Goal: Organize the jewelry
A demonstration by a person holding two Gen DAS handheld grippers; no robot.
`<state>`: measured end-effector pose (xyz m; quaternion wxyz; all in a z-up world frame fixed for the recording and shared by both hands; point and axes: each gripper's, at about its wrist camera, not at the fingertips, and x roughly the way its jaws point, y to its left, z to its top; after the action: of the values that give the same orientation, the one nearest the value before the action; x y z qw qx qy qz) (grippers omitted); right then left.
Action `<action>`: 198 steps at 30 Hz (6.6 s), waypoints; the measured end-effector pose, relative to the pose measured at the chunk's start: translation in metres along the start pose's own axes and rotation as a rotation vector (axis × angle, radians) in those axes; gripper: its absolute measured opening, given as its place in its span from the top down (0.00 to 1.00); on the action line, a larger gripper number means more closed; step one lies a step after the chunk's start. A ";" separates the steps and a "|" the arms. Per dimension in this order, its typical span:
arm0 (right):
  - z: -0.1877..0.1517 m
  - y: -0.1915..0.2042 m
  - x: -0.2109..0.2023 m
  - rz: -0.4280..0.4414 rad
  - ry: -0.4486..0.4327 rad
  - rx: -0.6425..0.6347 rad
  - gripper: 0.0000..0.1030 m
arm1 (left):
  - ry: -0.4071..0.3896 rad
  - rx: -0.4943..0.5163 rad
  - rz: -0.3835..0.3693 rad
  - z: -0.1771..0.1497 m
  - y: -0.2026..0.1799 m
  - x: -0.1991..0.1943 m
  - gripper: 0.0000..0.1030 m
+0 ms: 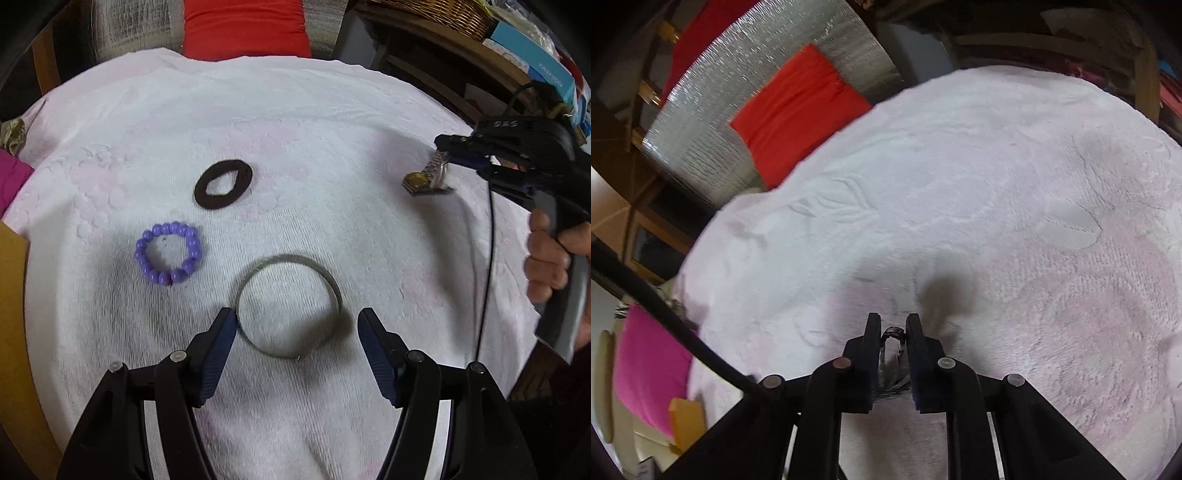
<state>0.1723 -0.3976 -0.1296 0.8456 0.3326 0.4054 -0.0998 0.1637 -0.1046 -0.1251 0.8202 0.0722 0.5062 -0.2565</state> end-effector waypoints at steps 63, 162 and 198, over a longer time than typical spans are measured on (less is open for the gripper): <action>-0.019 0.000 0.027 0.062 0.224 0.071 0.57 | -0.207 -0.072 0.158 -0.006 0.043 -0.058 0.39; -0.057 0.103 0.044 -0.092 0.095 -0.184 0.36 | -0.258 -0.094 0.161 -0.014 0.055 -0.078 0.39; -0.060 0.100 -0.027 0.689 0.208 0.127 0.87 | -0.498 -0.128 0.219 -0.037 0.065 -0.154 0.39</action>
<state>0.1608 -0.2858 -0.0883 0.7616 0.5098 0.3463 0.2004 0.1118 0.0190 -0.0186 0.9450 0.0092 0.2936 -0.1437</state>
